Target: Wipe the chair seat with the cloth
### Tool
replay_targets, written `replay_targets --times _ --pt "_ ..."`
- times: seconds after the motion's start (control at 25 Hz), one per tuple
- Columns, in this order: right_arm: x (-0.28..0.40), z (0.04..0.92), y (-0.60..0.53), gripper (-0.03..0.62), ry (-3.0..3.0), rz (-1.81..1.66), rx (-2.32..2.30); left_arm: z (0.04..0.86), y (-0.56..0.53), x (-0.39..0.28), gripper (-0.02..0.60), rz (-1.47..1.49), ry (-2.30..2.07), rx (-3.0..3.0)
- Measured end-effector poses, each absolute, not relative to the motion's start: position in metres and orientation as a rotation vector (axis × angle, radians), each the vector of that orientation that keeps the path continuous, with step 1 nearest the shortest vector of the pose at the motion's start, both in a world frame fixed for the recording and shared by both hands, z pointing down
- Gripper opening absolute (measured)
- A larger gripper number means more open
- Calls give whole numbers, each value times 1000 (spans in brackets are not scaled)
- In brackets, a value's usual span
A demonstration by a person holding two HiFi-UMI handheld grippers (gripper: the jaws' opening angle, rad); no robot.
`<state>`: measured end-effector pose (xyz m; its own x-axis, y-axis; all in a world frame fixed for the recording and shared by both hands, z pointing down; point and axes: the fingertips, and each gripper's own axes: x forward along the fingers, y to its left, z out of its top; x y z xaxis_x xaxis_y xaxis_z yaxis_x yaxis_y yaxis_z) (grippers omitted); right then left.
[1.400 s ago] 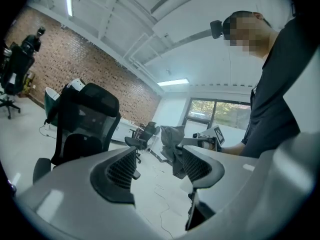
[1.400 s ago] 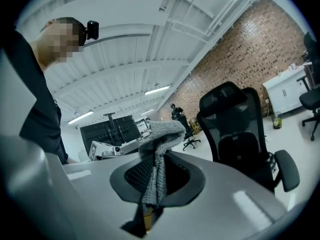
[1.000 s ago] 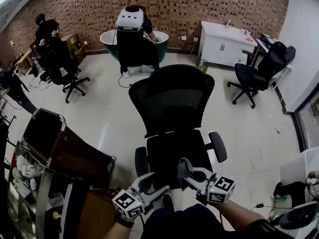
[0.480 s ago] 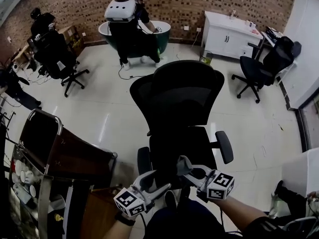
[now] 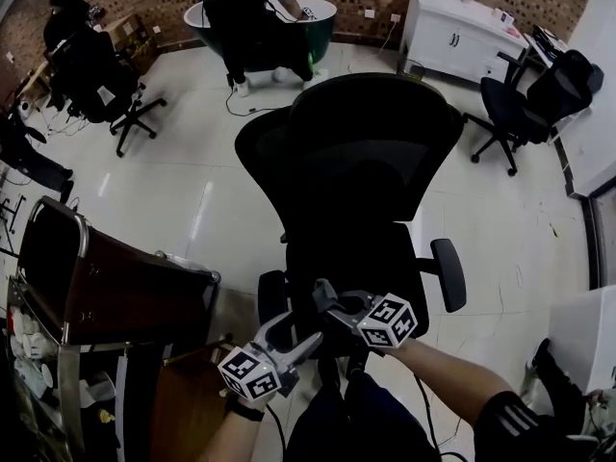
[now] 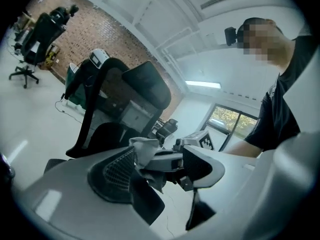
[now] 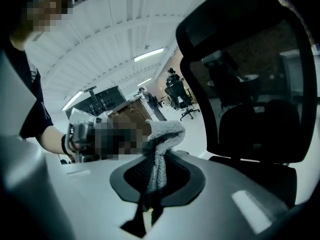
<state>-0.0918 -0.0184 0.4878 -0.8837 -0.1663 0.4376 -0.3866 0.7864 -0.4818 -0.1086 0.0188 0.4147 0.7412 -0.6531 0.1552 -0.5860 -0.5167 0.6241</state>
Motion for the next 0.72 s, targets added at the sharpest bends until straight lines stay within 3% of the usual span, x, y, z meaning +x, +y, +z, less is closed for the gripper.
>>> replay_targets --times 0.28,0.72 --pt "-130 631 -80 31 -2399 722 343 478 -18 -113 336 -79 -988 2231" --pt "-192 776 -151 31 -2231 396 224 539 -73 -110 356 -100 -1050 2195"
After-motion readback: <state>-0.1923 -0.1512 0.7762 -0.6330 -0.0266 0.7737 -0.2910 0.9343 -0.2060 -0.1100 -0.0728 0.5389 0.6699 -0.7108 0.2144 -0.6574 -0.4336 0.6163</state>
